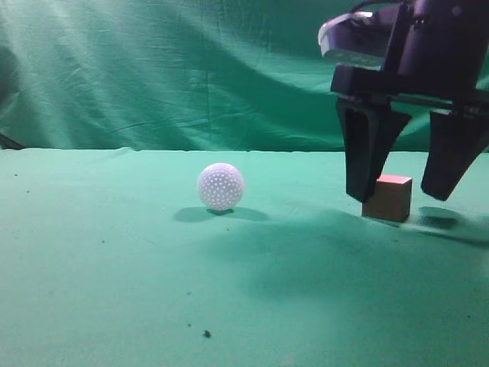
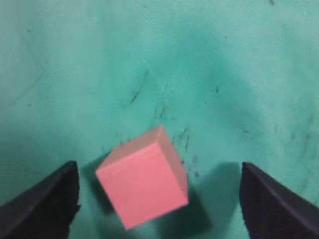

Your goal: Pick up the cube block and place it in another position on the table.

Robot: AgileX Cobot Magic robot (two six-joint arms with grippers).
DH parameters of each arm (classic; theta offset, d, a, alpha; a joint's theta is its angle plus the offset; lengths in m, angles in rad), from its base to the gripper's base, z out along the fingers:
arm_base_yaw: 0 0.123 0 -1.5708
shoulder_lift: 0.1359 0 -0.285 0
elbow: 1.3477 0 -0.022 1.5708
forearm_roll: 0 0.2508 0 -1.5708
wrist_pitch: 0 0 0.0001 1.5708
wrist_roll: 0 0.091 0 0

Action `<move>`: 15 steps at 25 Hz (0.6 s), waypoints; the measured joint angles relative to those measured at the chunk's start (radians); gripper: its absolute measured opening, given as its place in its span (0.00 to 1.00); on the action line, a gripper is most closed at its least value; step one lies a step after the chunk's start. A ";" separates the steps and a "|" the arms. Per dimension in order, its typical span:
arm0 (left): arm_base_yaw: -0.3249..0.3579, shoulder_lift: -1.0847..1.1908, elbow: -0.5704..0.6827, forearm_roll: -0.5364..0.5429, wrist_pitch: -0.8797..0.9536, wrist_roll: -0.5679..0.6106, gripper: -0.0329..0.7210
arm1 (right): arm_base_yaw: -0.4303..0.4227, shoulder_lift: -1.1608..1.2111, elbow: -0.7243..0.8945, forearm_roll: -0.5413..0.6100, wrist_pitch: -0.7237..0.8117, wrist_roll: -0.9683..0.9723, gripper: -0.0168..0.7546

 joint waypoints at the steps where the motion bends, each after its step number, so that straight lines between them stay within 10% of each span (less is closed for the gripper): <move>1: 0.000 0.000 0.000 0.000 0.000 0.000 0.39 | 0.000 0.015 -0.011 -0.007 0.000 0.000 0.72; 6: 0.000 0.000 0.000 0.000 0.000 0.000 0.39 | 0.000 0.040 -0.062 -0.011 0.031 0.000 0.31; 15: 0.000 0.000 0.000 0.000 0.000 0.000 0.39 | 0.000 0.036 -0.284 -0.173 0.112 0.150 0.31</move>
